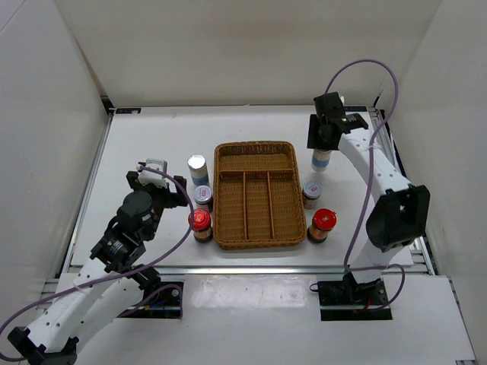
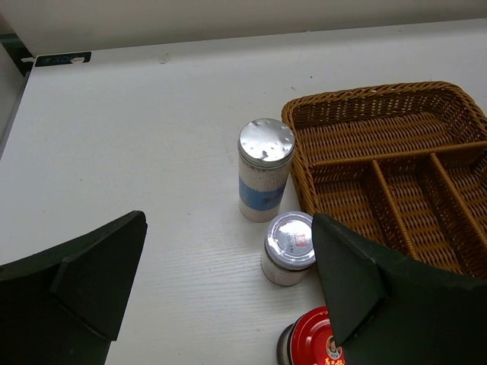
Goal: Organize the condiment bottles
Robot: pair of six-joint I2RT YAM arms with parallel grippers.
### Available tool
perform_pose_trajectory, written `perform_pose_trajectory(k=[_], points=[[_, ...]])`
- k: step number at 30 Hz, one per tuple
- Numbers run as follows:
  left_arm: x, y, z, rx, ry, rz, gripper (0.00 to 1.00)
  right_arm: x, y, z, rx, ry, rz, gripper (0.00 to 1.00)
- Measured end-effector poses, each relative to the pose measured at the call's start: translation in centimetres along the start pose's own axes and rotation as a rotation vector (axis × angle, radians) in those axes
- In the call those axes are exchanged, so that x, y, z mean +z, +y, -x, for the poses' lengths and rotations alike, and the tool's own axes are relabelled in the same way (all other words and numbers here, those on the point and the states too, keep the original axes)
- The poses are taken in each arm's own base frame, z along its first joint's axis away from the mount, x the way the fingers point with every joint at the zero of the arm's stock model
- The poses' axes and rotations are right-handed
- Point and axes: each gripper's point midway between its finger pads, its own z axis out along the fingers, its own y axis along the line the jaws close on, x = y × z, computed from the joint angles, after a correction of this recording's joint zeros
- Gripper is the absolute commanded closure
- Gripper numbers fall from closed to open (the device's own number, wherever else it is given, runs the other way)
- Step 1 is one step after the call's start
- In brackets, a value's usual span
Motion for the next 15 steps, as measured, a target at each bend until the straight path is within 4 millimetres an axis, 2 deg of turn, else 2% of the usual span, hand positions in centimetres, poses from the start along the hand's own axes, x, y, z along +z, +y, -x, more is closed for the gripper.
perform_pose_trajectory(k=[6, 9, 12, 15], points=[[-0.1, 0.1, 0.1, -0.002, -0.003, 0.004, 0.0, -8.0, 1.1, 3.7, -0.061, -0.212, 0.056, 0.88], [-0.1, 0.2, 0.2, -0.003, -0.007, 0.005, 0.0, -11.2, 2.0, 4.2, -0.073, -0.276, 0.118, 0.91], [-0.1, 0.2, 0.2, -0.004, -0.008, 0.006, 0.0, -13.1, 3.7, 3.0, -0.104, -0.279, 0.221, 0.94], [-0.1, 0.2, 0.2, -0.004, -0.008, 0.006, 0.0, -13.1, 5.8, -0.2, -0.154, -0.22, 0.316, 0.98]])
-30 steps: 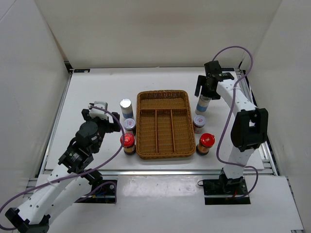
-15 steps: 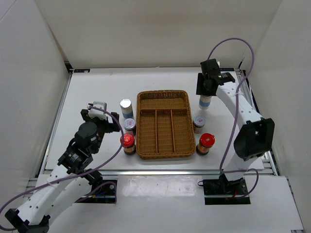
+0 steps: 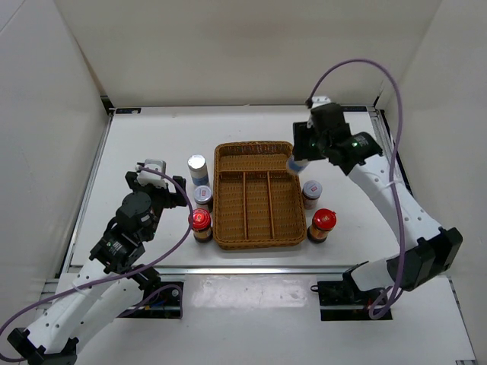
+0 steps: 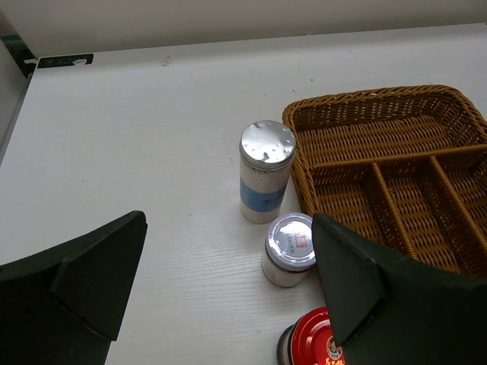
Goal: Organize the condiment bottles
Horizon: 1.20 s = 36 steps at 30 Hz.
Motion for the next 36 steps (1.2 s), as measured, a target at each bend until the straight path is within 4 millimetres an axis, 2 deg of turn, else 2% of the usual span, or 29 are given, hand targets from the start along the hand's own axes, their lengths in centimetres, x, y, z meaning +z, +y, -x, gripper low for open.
perform_pose_trajectory(k=[3, 6, 9, 12, 14, 15, 16, 17, 18, 19, 23, 24, 28, 33, 36], points=[[0.0, 0.0, 0.0, 0.0, 0.0, 0.0, 0.0, 1.3, 1.9, -4.2, -0.028, 0.115, 0.067, 0.98], [0.0, 0.0, 0.0, 0.0, 0.001, 0.0, 0.0, 2.6, 2.6, -7.6, -0.048, 0.218, 0.082, 0.98], [0.0, 0.0, 0.0, 0.0, 0.001, 0.0, 0.0, 3.7, 2.7, -9.7, -0.047, 0.287, 0.078, 0.98], [0.0, 0.0, 0.0, 0.0, 0.0, 0.0, 0.0, 4.9, 2.8, -10.9, -0.044, 0.32, 0.074, 0.94], [0.0, 0.0, 0.0, 0.0, 0.0, 0.0, 0.0, 5.7, 2.8, -11.5, -0.04, 0.331, 0.07, 0.83], [0.0, 0.0, 0.0, 0.0, 0.0, 0.0, 0.0, 6.0, 2.9, -11.7, -0.038, 0.334, 0.068, 0.68], [0.0, 0.0, 0.0, 0.0, 0.0, 0.0, 0.0, 6.3, 2.9, -11.8, -0.035, 0.335, 0.067, 0.58], [0.0, 0.0, 0.0, 0.0, 0.001, 0.0, 0.0, 6.5, 3.0, -11.6, -0.029, 0.326, 0.069, 0.52], [0.0, 0.0, 0.0, 0.0, 0.0, 0.0, 0.0, 6.6, 3.1, -11.5, -0.026, 0.32, 0.071, 0.38], [0.0, 0.0, 0.0, 0.0, 0.0, 0.0, 0.0, 6.7, 3.1, -11.4, -0.024, 0.317, 0.071, 0.29], [0.0, 0.0, 0.0, 0.0, 0.001, 0.0, 0.0, 6.9, 3.2, -11.2, -0.012, 0.304, 0.058, 0.03], [0.0, 0.0, 0.0, 0.0, 0.0, 0.0, 0.0, 6.9, 3.2, -11.1, -0.012, 0.299, 0.049, 0.0], [0.0, 0.0, 0.0, 0.0, 0.0, 0.0, 0.0, 6.0, 3.1, -9.8, -0.042, 0.238, -0.006, 0.0], [0.1, 0.0, -0.4, 0.004, 0.007, 0.0, 0.0, 2.7, 1.7, -6.4, -0.032, 0.102, -0.074, 0.0], [0.1, 0.0, -0.5, 0.006, 0.01, 0.001, 0.0, 0.8, 0.8, -5.3, -0.017, 0.049, -0.094, 0.0]])
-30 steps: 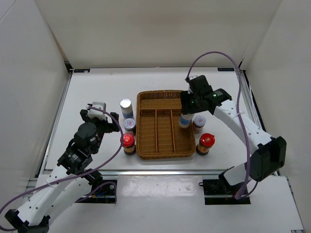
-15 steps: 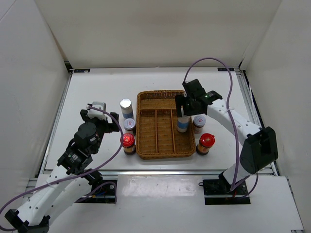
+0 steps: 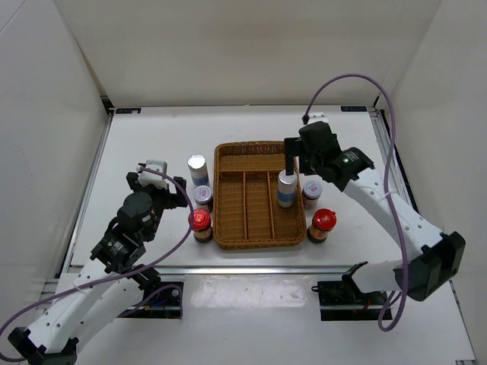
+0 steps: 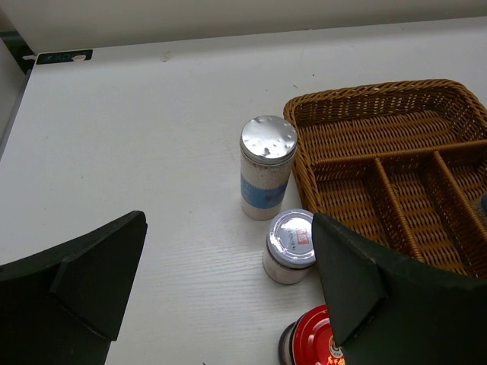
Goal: Organize the condiment bottles
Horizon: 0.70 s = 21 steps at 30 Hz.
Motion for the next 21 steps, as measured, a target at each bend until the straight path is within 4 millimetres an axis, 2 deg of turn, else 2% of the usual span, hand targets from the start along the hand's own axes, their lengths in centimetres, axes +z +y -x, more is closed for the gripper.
perform_pose_trajectory(k=[4, 7, 9, 12, 15, 18, 21], points=[[0.0, 0.0, 0.0, 0.0, -0.001, 0.0, 0.0, -1.9, 0.8, 0.3, 0.004, -0.033, 0.09, 0.0], [0.0, 0.0, 0.0, 0.0, -0.001, 0.0, 0.0, -2.5, 3.2, 0.8, -0.025, -0.054, 0.218, 0.0], [0.0, 0.0, 0.0, 0.0, -0.001, 0.0, 0.0, -2.4, 5.5, 1.1, -0.067, -0.034, 0.294, 0.0], [0.0, 0.2, 0.0, 0.0, -0.001, 0.011, 0.0, -1.1, 10.1, 3.4, -0.123, -0.029, 0.392, 0.0], [-0.1, 0.5, 0.0, -0.006, -0.002, 0.024, 0.0, 1.2, 14.2, 4.5, -0.164, -0.001, 0.463, 0.0], [-0.5, 0.7, -0.5, -0.04, 0.02, 0.037, 0.0, 3.2, 16.6, 3.3, -0.192, 0.054, 0.495, 0.0], [-1.0, 0.0, -0.8, -0.051, 0.037, -0.018, 0.0, 3.7, 17.4, 1.9, -0.208, 0.1, 0.514, 0.0]])
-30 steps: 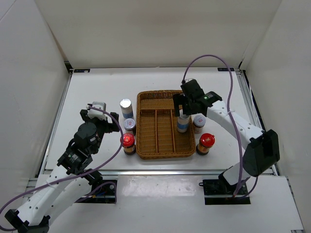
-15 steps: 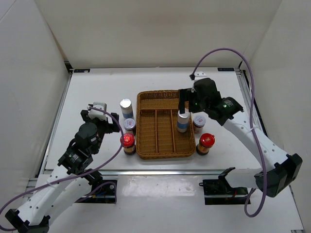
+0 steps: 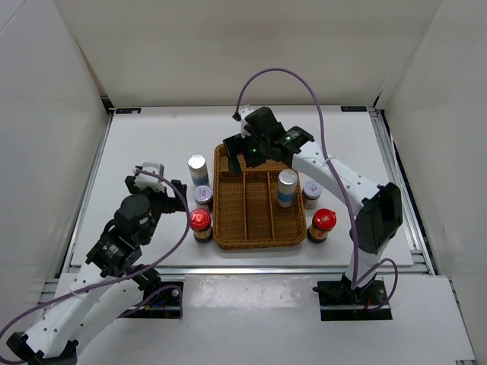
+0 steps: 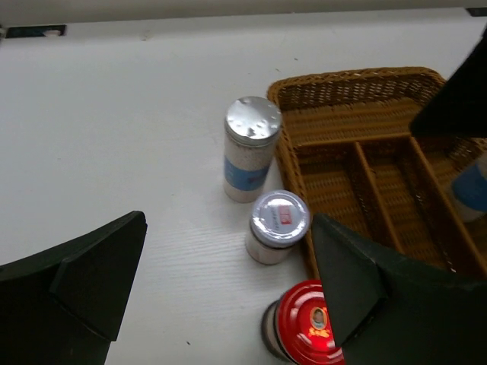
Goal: Organize the condiment bottles
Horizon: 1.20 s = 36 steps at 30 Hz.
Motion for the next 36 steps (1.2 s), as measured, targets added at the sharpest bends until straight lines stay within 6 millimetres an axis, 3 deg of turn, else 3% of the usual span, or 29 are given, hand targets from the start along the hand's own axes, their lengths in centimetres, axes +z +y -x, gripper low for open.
perform_pose_trajectory(k=[4, 8, 13, 16, 19, 22, 27, 31, 36], points=[[1.5, -1.6, 1.3, -0.05, 0.067, -0.051, 0.08, -1.3, 0.6, 0.6, -0.005, -0.025, 0.022, 0.0], [6.6, -2.7, 2.1, -0.101, 0.182, -0.03, 0.01, -6.0, 0.9, 1.8, -0.011, -0.099, 0.023, 0.0], [11.9, -3.5, -1.4, -0.148, 0.395, -0.046, 0.01, -16.3, 1.0, 3.2, -0.017, -0.28, 0.01, 0.0], [13.9, -3.5, -3.8, -0.173, 0.506, -0.048, 0.01, -22.2, 0.6, 2.7, -0.016, -0.372, -0.007, 0.0], [14.6, -3.0, -6.4, -0.178, 0.595, -0.025, 0.01, -26.5, 0.1, 0.9, -0.008, -0.415, -0.023, 0.0], [14.8, -2.7, -8.0, -0.173, 0.648, -0.009, 0.01, -29.3, -0.5, -0.8, 0.001, -0.434, -0.038, 0.0], [15.8, -2.3, -8.8, -0.176, 0.678, 0.009, 0.05, -31.7, -1.4, -3.1, 0.018, -0.442, -0.071, 0.0], [16.4, -2.4, -9.1, -0.179, 0.692, 0.007, 0.18, -32.0, -1.9, -3.9, 0.026, -0.425, -0.094, 0.0], [17.2, -2.7, -9.1, -0.174, 0.691, -0.002, 0.47, -31.5, -2.2, -4.6, 0.03, -0.382, -0.114, 0.0]])
